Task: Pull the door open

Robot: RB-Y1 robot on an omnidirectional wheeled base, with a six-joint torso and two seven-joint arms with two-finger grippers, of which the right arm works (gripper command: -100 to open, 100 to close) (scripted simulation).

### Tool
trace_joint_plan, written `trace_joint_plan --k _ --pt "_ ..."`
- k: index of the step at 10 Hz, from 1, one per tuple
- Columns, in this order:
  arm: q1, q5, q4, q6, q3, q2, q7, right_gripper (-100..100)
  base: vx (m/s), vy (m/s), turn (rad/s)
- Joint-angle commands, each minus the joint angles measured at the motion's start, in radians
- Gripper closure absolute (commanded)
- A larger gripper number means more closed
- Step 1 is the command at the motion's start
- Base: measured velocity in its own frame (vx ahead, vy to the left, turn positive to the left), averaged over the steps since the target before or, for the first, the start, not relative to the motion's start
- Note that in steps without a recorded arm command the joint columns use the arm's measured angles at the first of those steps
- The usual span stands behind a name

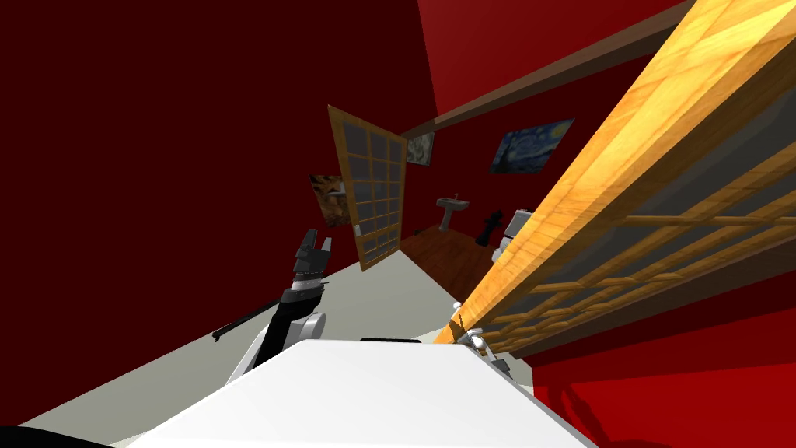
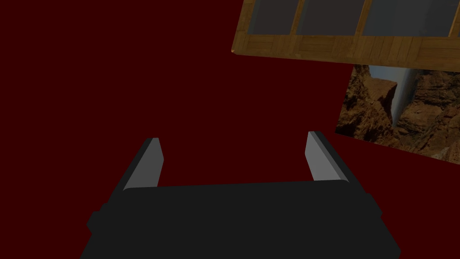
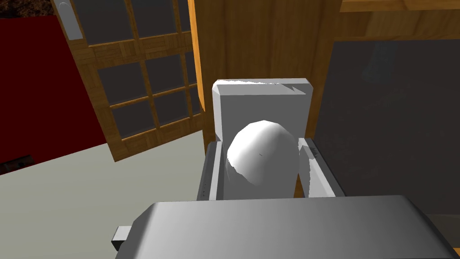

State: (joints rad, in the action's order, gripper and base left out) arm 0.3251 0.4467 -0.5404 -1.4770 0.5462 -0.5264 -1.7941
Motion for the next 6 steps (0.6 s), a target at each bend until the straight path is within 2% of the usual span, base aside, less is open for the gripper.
trace_joint_plan --k 1,5,6 --pt "0.020 -0.014 0.037 -0.043 0.020 0.011 -0.010 100 0.000 -0.014 0.059" --pt "0.038 -0.034 0.135 -0.162 0.044 0.026 -0.029 100 -0.017 -0.039 0.037" --pt "0.038 -0.034 0.166 -0.162 0.044 0.026 -0.029 100 -0.025 -0.030 0.023"
